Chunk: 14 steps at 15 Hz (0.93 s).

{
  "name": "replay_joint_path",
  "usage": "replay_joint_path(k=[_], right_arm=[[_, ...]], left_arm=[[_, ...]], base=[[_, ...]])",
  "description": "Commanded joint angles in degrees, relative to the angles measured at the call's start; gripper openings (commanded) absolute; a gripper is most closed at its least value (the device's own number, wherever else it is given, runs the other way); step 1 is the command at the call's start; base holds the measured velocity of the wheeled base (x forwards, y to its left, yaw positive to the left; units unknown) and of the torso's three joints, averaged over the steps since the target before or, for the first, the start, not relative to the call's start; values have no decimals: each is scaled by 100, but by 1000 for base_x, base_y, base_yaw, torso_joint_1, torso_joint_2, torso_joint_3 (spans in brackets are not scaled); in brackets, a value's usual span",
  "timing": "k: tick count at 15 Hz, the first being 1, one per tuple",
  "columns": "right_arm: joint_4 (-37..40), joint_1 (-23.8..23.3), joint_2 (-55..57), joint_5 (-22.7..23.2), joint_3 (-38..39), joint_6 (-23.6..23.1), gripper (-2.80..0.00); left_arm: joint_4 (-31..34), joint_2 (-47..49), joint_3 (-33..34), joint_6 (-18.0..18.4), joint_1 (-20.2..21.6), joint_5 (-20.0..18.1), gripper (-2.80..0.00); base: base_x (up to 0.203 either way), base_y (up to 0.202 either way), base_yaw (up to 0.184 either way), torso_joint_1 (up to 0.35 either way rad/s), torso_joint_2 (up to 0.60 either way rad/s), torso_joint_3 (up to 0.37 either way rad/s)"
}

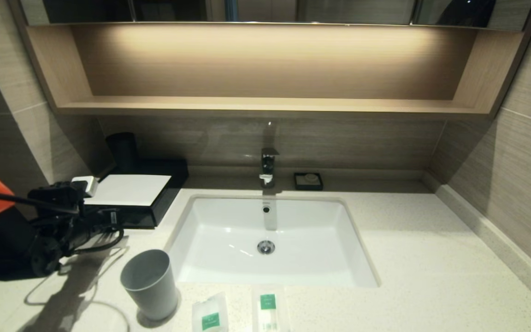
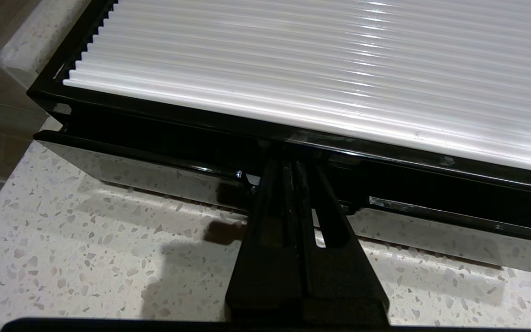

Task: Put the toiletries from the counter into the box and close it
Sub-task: Open the drawer

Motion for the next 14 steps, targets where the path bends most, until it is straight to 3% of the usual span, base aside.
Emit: replay_joint_path(k=[1, 14], right_arm=[[-2, 1, -6, 1, 9, 0, -280], [-2, 1, 0, 1, 9, 0, -280]], left_arm=[[-24, 31, -13, 1, -6, -2, -280], [-95, 101, -13, -6, -41, 7, -280]], base=[[0, 0, 0, 0, 0, 0], [0, 0, 0, 0, 0, 0]])
